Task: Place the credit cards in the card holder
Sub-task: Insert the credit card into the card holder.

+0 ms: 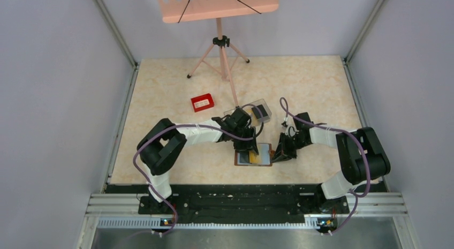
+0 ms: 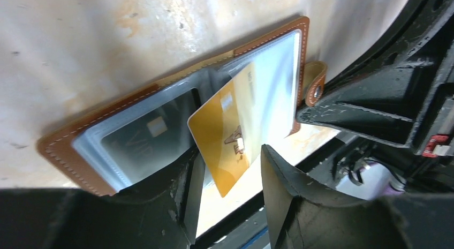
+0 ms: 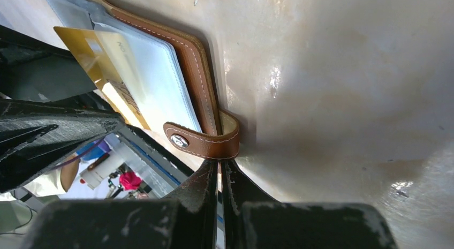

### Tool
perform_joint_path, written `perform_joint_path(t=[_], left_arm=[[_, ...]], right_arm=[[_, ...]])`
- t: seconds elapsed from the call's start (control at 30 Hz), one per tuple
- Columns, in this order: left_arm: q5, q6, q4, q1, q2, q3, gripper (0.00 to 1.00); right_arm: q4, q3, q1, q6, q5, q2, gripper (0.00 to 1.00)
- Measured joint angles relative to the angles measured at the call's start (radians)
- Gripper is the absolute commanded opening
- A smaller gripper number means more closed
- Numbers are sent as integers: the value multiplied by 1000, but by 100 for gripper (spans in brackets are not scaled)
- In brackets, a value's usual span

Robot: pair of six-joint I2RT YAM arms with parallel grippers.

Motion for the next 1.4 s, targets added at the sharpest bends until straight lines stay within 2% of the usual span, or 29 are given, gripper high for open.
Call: perform_joint_path(t=[0.2,0.33,0.93,1.13,1.3,1.4], left_arm=[[-71,84,-147,-1,1,72,50],[-69,121,-183,0,21,99,49],[86,115,-142,1,132,185,40],[116,85,-121,0,143,185,48],[79,106,-150,-5,122,185,53],[24,132,-197,-8,85,182,53]], right_arm=[[-16,17,2,-8,14,6,0],[-33,33,2,-14,20,18,0],[-75,71,2,-26,14,56,0],[-80,74,2,-26,15,57,0],[-98,111,2,-44,44,60,0],[-124,150,2,-67,74,60,10]])
